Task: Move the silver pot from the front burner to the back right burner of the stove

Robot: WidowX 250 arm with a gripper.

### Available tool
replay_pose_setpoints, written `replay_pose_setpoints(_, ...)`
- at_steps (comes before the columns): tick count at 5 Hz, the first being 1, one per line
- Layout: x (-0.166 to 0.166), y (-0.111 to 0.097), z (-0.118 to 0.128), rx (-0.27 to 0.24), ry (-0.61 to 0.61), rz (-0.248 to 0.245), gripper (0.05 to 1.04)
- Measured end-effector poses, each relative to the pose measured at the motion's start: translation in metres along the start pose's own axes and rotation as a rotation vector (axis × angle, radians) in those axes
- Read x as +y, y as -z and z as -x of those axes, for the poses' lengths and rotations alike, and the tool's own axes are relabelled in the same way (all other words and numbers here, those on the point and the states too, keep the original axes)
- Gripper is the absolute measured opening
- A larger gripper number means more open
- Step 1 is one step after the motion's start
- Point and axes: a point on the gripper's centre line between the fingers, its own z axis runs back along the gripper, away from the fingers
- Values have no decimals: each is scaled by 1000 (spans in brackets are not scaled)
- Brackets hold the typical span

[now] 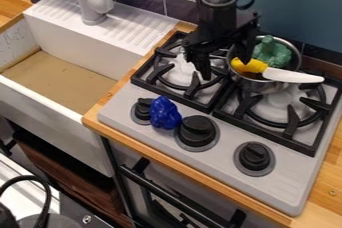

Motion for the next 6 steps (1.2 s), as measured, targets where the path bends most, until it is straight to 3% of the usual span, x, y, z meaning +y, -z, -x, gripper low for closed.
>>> replay_pose_setpoints(1,-5,-15,-2,-13,-35,18,999)
replay_pose_setpoints(2,-14,-33,-5,4,-38,6,999)
replay_pose_setpoints(3,-9,-39,-10,23,179,-83,999)
replay_pose_setpoints(5,-4,-58,-14,107,370,-114,999)
replay_pose_setpoints(6,-4,-60,-15,108,375,-114,999)
